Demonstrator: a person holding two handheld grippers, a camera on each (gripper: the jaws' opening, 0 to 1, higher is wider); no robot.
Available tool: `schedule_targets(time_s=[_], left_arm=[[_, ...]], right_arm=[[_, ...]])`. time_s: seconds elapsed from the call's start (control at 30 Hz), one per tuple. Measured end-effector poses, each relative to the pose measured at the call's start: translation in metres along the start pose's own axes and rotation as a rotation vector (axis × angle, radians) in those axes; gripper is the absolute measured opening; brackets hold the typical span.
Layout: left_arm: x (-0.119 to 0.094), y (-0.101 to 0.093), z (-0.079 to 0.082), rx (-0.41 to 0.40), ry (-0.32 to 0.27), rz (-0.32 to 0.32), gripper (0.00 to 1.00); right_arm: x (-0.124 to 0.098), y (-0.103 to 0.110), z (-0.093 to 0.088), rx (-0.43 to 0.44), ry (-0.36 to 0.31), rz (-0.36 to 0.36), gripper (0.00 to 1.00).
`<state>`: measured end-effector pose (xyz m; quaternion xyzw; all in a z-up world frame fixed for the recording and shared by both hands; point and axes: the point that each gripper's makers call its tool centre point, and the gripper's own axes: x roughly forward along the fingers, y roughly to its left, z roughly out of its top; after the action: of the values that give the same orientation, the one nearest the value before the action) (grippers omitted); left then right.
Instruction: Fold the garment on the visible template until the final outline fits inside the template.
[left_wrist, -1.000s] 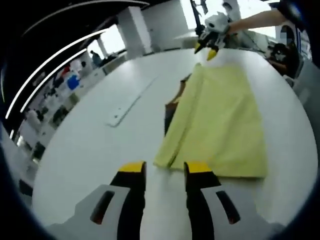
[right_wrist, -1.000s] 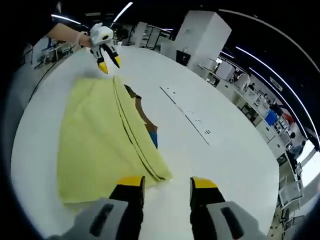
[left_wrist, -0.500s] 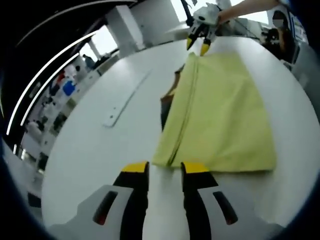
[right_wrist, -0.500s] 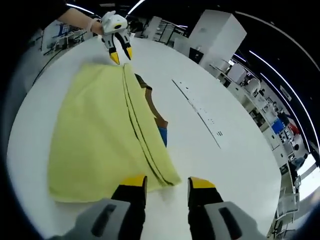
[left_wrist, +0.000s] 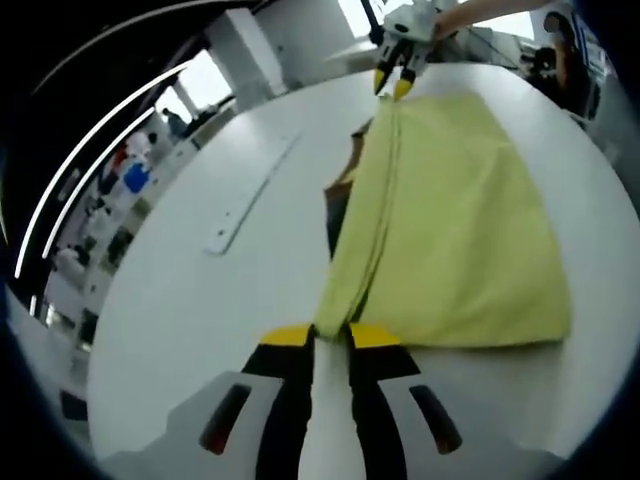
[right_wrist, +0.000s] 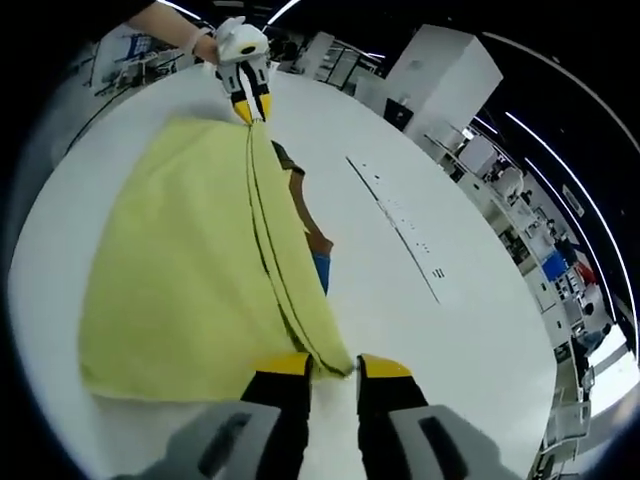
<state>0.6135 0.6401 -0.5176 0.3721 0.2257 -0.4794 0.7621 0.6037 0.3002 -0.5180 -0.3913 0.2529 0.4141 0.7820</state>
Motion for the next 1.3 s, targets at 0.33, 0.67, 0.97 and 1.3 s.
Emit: schedule_targets(time_s=[0.33, 0.67, 0.97, 1.3], left_arm=[[-0.005, 0.009, 0.011, -0.198, -0.056, 0.032, 0.0], [0.007, 0.019, 0.01, -0.46, -0.065, 0.058, 0.0], [0.021, 0.029, 0.0, -0.529, -0.034, 0.061, 0.0], [0.026, 0.032, -0.007, -0.523, -0.011, 0.063, 0.0]], right_arm=[[-0.005, -0.012, 0.013, 0.103, -0.051, -0.04, 0.0], [0.012, -0.034, 0.009, 0.265, -0.066, -0.086, 0.0], [0.021, -0.029, 0.0, 0.306, -0.029, -0.094, 0.0], [0.027, -0.028, -0.003, 0.277, -0.01, -0.081, 0.0]])
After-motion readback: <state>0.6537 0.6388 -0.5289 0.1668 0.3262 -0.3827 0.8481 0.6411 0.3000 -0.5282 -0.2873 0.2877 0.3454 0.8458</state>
